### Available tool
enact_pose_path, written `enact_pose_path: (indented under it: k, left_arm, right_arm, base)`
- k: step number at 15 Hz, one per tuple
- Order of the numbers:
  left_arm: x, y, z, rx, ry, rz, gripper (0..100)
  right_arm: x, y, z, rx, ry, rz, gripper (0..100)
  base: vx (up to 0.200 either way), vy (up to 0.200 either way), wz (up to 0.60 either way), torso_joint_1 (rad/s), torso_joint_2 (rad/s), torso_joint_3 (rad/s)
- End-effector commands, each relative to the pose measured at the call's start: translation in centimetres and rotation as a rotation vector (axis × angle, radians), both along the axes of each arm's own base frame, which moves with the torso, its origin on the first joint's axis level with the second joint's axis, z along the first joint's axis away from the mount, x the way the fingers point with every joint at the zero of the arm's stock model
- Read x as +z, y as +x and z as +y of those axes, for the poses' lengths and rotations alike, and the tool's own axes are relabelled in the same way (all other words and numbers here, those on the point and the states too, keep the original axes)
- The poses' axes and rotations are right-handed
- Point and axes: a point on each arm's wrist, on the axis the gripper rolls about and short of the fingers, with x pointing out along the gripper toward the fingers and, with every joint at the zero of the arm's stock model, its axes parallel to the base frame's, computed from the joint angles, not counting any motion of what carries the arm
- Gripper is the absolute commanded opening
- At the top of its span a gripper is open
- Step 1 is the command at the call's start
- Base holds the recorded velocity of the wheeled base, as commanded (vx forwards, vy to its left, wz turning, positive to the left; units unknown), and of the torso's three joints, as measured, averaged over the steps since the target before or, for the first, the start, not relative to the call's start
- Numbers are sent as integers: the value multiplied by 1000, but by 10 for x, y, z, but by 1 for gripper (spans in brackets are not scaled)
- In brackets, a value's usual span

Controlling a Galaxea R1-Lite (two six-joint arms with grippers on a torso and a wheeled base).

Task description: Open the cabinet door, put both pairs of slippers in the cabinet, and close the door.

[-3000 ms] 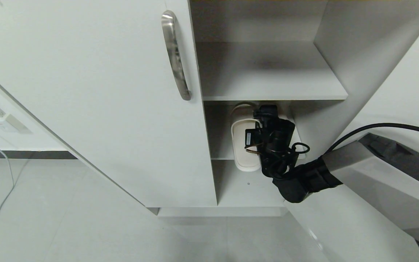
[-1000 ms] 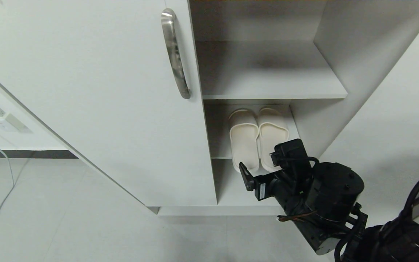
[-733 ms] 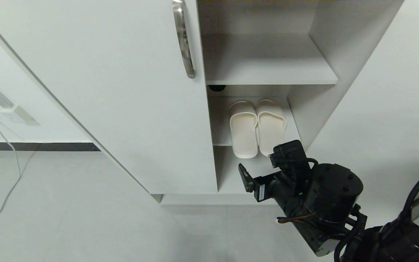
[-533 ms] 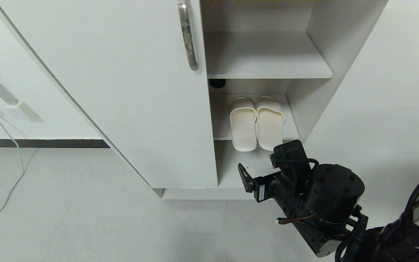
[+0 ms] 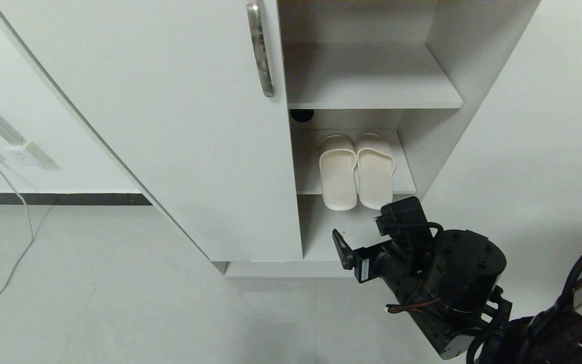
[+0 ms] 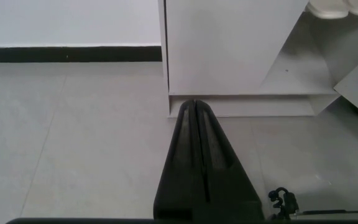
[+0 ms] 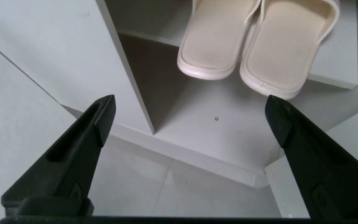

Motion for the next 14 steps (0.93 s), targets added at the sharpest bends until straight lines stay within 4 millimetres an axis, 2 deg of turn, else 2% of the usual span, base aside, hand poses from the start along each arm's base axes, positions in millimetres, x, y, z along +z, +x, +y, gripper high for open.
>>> enact_pose_path:
  k: [1, 6, 14]
  left_arm:
    - [0, 0, 0, 1, -1, 1, 0]
    - [0, 0, 0, 1, 1, 1, 0]
    - [0, 0, 0, -1, 1, 1, 0]
  right_arm:
    - [-1, 0, 0, -1, -2, 2, 100]
    - [-2, 0, 0, -1, -7, 6, 100]
    - [-2, 0, 0, 4, -4, 7, 100]
  base:
    - [0, 0, 0, 0, 0, 0]
    - [0, 0, 0, 0, 0, 0]
    - [0, 0, 0, 2, 1, 182]
